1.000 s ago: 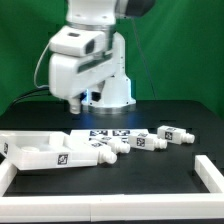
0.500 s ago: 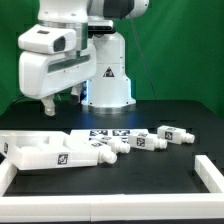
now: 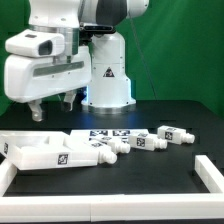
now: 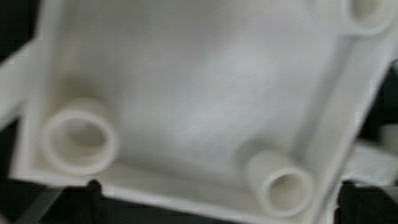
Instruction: Assemble one leg
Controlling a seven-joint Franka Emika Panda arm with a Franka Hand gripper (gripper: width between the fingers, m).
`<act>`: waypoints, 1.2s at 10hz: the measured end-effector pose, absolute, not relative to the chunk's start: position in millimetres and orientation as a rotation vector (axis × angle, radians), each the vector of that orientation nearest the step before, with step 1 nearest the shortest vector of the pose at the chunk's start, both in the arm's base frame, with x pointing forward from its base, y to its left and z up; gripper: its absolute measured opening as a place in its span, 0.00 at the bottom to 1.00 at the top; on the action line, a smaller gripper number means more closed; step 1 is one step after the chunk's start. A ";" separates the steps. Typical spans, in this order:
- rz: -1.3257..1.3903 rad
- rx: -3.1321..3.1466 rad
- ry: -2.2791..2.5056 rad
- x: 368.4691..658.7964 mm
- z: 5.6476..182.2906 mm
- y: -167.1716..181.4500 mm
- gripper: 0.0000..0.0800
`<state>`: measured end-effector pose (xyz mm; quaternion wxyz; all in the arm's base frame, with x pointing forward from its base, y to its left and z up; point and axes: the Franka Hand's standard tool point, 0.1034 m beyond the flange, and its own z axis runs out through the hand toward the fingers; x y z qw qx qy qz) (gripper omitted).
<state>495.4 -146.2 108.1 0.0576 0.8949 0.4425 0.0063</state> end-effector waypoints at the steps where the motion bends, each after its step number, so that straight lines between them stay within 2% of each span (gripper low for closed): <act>1: 0.005 2.671 1.428 494.4 103.5 -163.3 0.81; 2: 0.002 2.665 1.463 491.9 99.2 -177.2 0.81; 6: 0.001 2.679 1.441 491.4 98.0 -176.5 0.81; 7: 0.049 2.686 1.404 495.0 99.1 -183.9 0.81; 8: 0.136 2.717 1.263 497.7 100.3 -209.9 0.81; 10: 0.141 2.758 1.188 497.3 89.7 -242.0 0.81; 12: 0.116 2.792 1.172 504.1 89.5 -238.4 0.81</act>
Offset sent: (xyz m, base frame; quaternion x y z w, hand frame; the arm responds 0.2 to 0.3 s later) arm 0.0000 0.0000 0.0000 0.0000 0.0000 0.0000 1.0000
